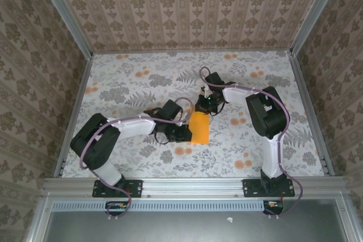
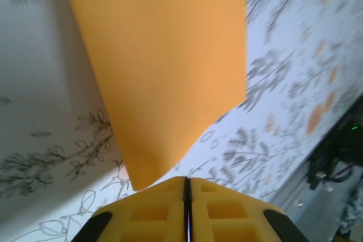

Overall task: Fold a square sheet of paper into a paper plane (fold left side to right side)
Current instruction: First fold the square sheet of paper in half at the center of the table, then hold the square sheet of paper at the center of the table.

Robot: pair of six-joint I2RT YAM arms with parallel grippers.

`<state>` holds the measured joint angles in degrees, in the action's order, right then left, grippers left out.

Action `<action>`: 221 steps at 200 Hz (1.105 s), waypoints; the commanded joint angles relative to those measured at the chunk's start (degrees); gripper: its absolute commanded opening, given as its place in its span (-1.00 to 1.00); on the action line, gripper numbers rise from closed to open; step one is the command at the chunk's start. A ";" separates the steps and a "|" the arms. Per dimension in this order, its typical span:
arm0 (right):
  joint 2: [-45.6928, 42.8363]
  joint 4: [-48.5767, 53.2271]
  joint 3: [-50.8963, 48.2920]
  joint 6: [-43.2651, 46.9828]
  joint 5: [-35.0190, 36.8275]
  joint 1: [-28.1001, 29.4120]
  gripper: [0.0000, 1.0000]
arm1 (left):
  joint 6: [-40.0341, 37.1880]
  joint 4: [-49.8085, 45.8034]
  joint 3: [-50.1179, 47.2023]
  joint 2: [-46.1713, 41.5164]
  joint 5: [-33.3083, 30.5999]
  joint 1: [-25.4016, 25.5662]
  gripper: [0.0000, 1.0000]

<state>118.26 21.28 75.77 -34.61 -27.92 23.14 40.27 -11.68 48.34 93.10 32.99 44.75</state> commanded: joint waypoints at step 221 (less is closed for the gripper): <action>0.31 0.61 0.76 2.41 1.80 -0.45 -0.75 | -6.25 -1.83 14.79 19.59 0.40 -3.82 -0.77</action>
<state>118.24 21.26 75.81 -33.10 -28.18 23.14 33.36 -12.86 64.38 111.79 35.05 40.36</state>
